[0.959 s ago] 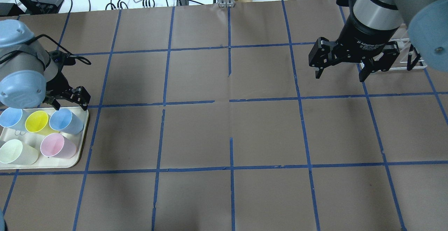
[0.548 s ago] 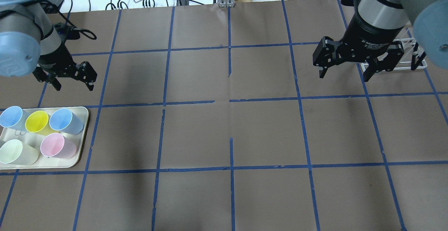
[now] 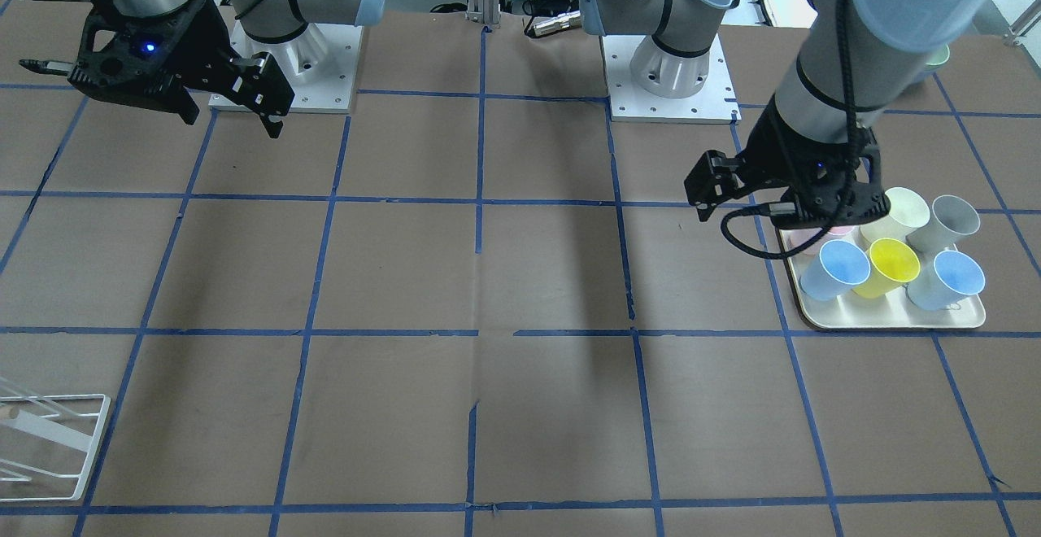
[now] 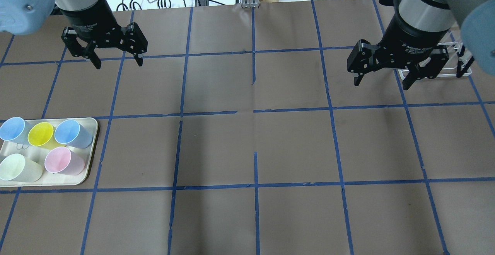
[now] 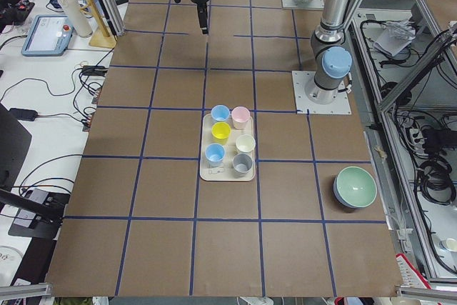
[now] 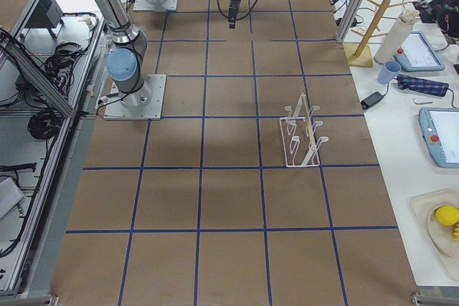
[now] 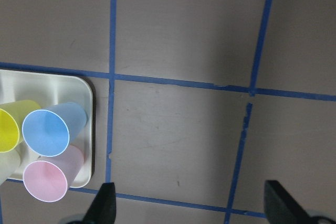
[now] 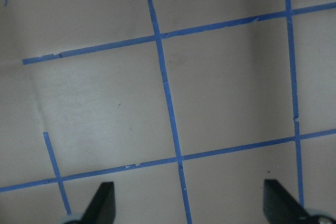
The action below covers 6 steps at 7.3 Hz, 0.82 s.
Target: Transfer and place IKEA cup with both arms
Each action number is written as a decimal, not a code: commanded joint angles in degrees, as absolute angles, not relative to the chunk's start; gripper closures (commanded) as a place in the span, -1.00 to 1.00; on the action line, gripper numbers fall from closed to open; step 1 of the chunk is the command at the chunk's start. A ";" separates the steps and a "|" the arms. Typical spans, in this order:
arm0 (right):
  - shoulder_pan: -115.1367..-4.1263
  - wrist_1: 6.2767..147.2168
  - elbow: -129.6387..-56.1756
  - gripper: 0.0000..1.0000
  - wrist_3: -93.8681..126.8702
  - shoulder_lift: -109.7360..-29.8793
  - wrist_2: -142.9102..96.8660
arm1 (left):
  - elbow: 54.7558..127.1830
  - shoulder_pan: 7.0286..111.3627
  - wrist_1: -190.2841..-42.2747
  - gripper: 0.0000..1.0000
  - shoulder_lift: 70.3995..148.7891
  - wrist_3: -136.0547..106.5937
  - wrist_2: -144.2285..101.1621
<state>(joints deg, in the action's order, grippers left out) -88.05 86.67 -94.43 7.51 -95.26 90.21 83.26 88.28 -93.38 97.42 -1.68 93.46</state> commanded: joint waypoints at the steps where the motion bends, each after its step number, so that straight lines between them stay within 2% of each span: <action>1: -88.15 86.75 -94.48 -1.00 7.21 -95.54 90.09 | 83.06 91.14 -93.25 -1.00 95.89 -2.46 92.55; 6: -87.89 86.75 -94.48 -1.00 7.12 -95.62 90.00 | 86.40 92.02 -91.41 -1.00 92.55 -2.37 89.47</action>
<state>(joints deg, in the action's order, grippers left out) -87.98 86.75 -94.48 7.12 -95.59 89.99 86.14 92.15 -91.79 93.02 -2.46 89.54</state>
